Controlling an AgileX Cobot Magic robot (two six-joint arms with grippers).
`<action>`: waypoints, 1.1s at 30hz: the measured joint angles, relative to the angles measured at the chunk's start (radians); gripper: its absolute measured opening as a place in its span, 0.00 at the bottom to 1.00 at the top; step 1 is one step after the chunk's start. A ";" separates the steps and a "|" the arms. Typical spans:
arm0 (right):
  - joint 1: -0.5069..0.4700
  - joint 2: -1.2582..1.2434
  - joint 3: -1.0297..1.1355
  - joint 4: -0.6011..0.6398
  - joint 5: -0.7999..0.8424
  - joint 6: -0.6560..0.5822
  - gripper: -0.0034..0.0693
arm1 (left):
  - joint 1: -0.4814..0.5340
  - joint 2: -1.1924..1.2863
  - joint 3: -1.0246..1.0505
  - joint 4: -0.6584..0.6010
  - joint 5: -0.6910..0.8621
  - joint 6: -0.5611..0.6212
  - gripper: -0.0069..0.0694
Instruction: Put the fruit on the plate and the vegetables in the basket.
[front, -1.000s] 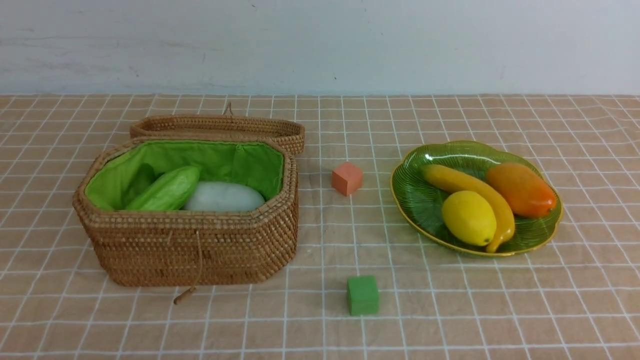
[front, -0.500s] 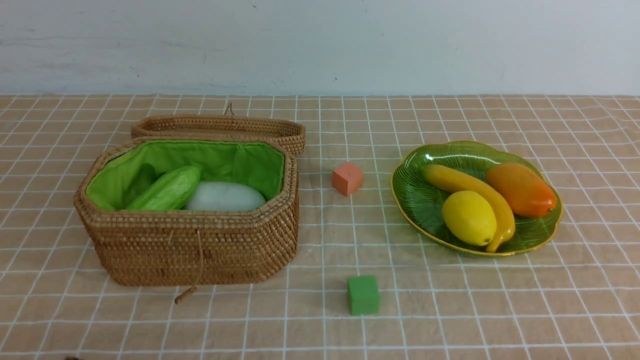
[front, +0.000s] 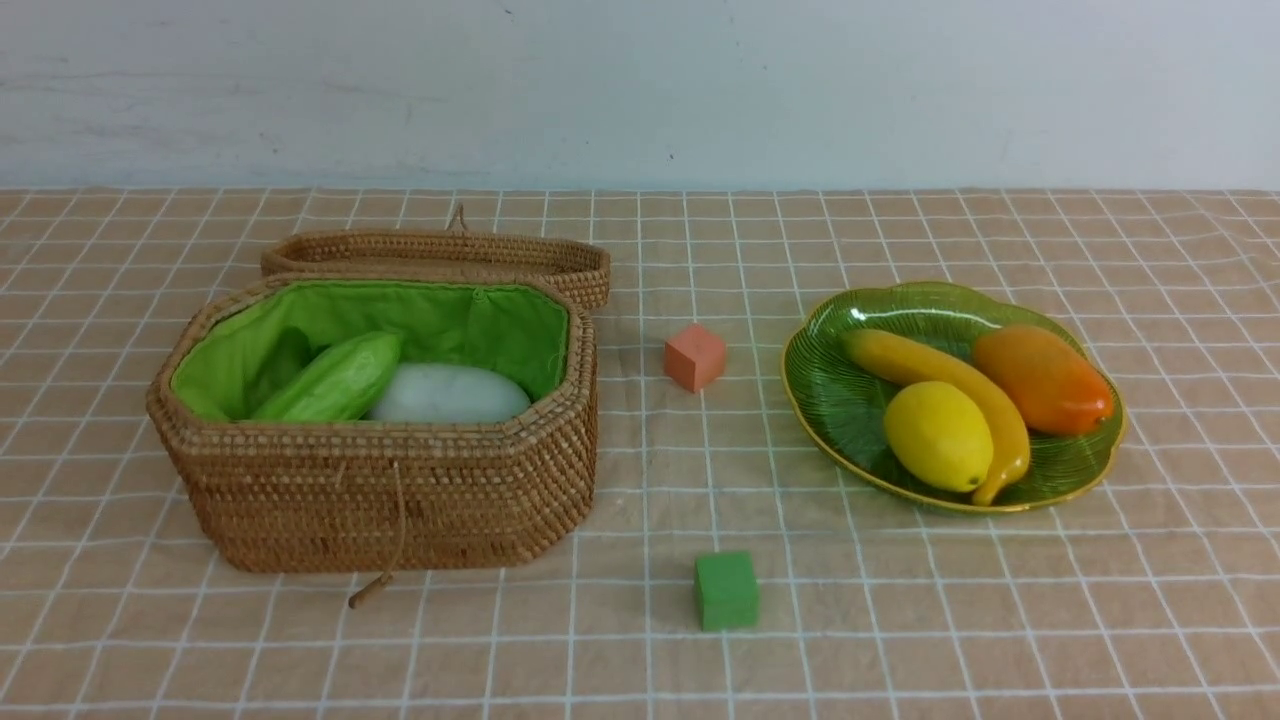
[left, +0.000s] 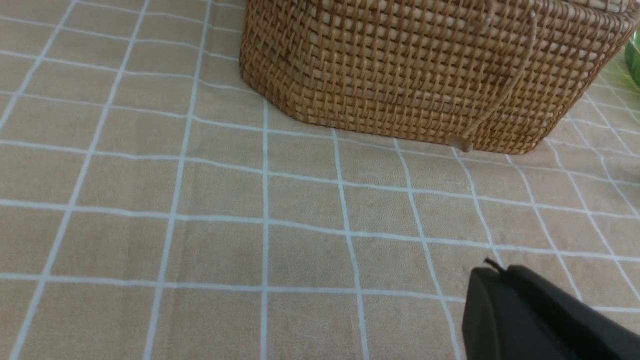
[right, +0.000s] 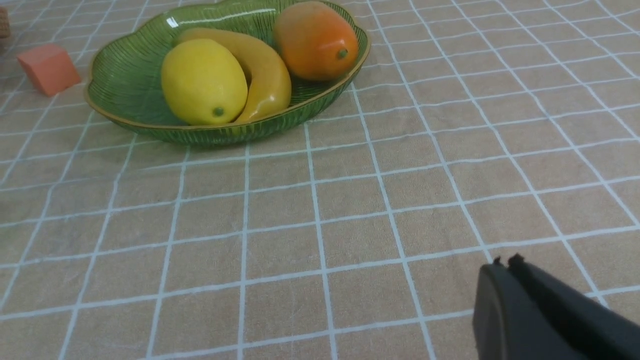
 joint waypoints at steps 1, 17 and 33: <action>0.000 0.000 0.000 0.000 0.000 0.000 0.06 | 0.000 0.000 0.000 0.000 0.000 -0.002 0.07; 0.000 0.000 0.000 0.000 0.000 0.000 0.08 | 0.001 0.000 0.000 -0.001 0.000 -0.004 0.07; 0.000 0.000 0.000 0.000 0.000 0.000 0.11 | 0.001 0.000 0.000 -0.001 0.000 -0.004 0.07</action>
